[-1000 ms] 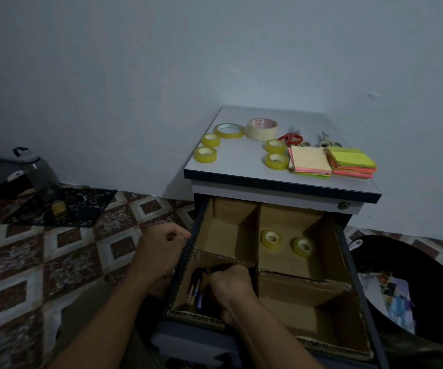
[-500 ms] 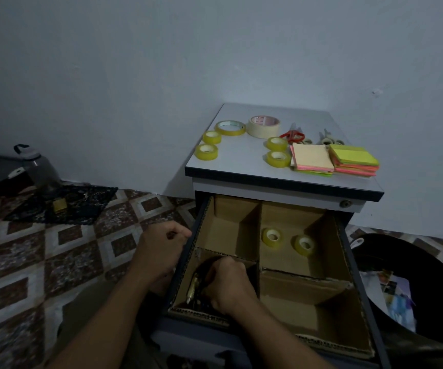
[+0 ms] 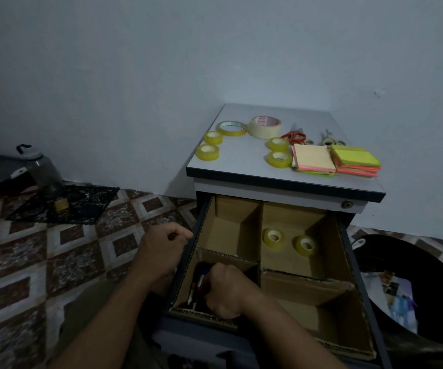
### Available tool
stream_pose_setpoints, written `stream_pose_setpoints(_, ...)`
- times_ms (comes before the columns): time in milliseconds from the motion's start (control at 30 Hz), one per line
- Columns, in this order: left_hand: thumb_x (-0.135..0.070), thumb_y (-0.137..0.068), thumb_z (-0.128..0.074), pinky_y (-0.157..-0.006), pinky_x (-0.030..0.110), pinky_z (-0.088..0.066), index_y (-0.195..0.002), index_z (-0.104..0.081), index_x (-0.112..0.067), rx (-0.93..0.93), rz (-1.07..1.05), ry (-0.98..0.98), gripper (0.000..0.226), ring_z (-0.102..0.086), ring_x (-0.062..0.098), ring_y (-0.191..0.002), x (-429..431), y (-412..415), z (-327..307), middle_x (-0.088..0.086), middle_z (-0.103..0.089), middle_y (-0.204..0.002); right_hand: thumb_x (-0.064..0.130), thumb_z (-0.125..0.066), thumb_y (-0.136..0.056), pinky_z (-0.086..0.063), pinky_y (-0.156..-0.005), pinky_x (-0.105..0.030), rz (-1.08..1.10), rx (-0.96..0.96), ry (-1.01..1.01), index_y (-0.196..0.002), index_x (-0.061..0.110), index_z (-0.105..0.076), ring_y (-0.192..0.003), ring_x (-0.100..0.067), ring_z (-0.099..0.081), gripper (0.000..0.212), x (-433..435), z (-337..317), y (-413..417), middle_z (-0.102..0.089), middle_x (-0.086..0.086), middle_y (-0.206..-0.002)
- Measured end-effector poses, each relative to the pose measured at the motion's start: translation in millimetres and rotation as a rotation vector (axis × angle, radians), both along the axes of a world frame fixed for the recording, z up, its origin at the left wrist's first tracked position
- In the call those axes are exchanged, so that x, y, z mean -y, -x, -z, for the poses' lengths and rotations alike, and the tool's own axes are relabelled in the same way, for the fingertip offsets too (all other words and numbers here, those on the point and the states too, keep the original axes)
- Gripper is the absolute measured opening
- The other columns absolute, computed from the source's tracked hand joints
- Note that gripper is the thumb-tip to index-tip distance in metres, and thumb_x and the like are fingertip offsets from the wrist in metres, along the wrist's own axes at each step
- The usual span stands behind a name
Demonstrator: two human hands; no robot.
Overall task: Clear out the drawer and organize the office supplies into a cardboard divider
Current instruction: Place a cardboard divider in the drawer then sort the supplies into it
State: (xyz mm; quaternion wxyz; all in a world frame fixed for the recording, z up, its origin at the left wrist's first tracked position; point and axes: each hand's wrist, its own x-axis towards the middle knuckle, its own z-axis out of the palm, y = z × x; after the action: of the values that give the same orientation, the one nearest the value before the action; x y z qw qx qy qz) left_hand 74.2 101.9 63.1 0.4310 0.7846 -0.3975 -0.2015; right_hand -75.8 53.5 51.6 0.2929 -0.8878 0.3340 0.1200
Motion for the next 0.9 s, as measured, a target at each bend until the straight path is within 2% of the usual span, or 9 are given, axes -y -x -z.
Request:
stream_pose_setpoints(100, -0.008, -0.093, -0.057, -0.066, 0.022, -0.049, -0.078, -0.072, -0.030, -0.014, 0.004, 0.002, 0.030, -0.066, 0.005, -0.082, 0, -1, 1, -0.013, -0.070, -0.088, 0.010, -0.051, -0.093, -0.048, -0.091, -0.027, 0.051, 0.058, 0.033, -0.111, 0.005, -0.071, -0.108, -0.027, -0.062, 0.027, 3, -1, 3, -0.070, -0.013, -0.111)
stream_pose_setpoints(333, -0.007, -0.093, -0.057, -0.069, 0.024, -0.050, -0.078, -0.072, -0.030, -0.021, 0.012, 0.006, 0.032, -0.067, 0.006, -0.085, 0, -2, 3, -0.013, -0.071, -0.089, 0.007, -0.055, -0.093, -0.041, -0.076, -0.023, 0.023, 0.075, 0.115, -0.109, 0.008, -0.064, -0.107, -0.025, -0.059, 0.018, 3, -5, 10, -0.064, -0.013, -0.116)
stream_pose_setpoints(400, -0.007, -0.093, -0.057, -0.070, 0.024, -0.051, -0.078, -0.072, -0.030, -0.018, 0.008, 0.010, 0.032, -0.067, 0.006, -0.084, 0, -1, 3, -0.012, -0.071, -0.089, 0.009, -0.057, -0.093, -0.043, -0.083, -0.028, 0.008, 0.035, 0.176, -0.119, 0.009, -0.059, -0.114, -0.028, -0.056, 0.027, 0, -5, 10, -0.056, -0.014, -0.126)
stream_pose_setpoints(467, -0.008, -0.094, -0.056, -0.071, 0.024, -0.051, -0.078, -0.072, -0.030, -0.011, 0.005, 0.014, 0.032, -0.067, 0.006, -0.084, 0, -1, 3, -0.012, -0.071, -0.089, 0.012, -0.059, -0.091, -0.043, -0.099, -0.034, -0.027, 0.007, 0.212, -0.131, 0.012, -0.053, -0.120, -0.033, -0.050, 0.040, -2, -3, 9, -0.047, -0.015, -0.133)
stream_pose_setpoints(533, -0.008, -0.094, -0.056, -0.070, 0.025, -0.050, -0.078, -0.072, -0.030, -0.008, 0.004, 0.014, 0.032, -0.066, 0.005, -0.084, -1, -1, 3, -0.012, -0.071, -0.090, 0.015, -0.059, -0.092, -0.040, -0.105, -0.037, -0.078, -0.047, 0.236, -0.132, 0.010, -0.051, -0.122, -0.033, -0.047, 0.041, -4, -5, 8, -0.045, -0.017, -0.134)
stream_pose_setpoints(600, -0.008, -0.094, -0.057, -0.066, 0.024, -0.048, -0.078, -0.072, -0.030, -0.005, 0.003, 0.010, 0.031, -0.066, 0.005, -0.083, -1, 0, 3, -0.013, -0.070, -0.089, 0.015, -0.057, -0.095, -0.042, -0.099, -0.034, -0.094, -0.058, 0.227, -0.128, 0.005, -0.053, -0.120, -0.031, -0.049, 0.034, -5, -8, 9, -0.049, -0.020, -0.132)
stream_pose_setpoints(733, -0.008, -0.095, -0.055, -0.060, 0.024, -0.045, -0.078, -0.072, -0.029, -0.016, 0.000, 0.009, 0.032, -0.066, 0.007, -0.078, 0, 0, 3, -0.012, -0.070, -0.086, 0.011, -0.056, -0.096, -0.046, -0.077, -0.032, -0.090, -0.022, 0.227, -0.115, -0.001, -0.058, -0.107, -0.033, -0.060, 0.023, -3, -14, 7, -0.060, -0.021, -0.120)
stream_pose_setpoints(833, -0.009, -0.095, -0.054, -0.051, 0.023, -0.039, -0.079, -0.072, -0.028, -0.029, -0.001, 0.011, 0.031, -0.056, 0.006, -0.058, 0, -1, 4, -0.006, -0.071, -0.086, 0.012, -0.058, -0.095, -0.045, -0.072, -0.030, -0.106, -0.021, 0.225, -0.110, 0.000, -0.060, -0.101, -0.031, -0.062, 0.019, -2, -14, 4, -0.063, -0.020, -0.114)
stream_pose_setpoints(900, -0.009, -0.096, -0.054, -0.050, 0.022, -0.038, -0.079, -0.072, -0.028, -0.032, -0.002, 0.014, 0.030, -0.053, 0.005, -0.054, 0, -1, 4, -0.006, -0.071, -0.086, 0.015, -0.060, -0.095, -0.047, -0.073, -0.031, -0.092, -0.012, 0.203, -0.110, 0.002, -0.061, -0.101, -0.030, -0.062, 0.020, 0, -16, 5, -0.063, -0.019, -0.114)
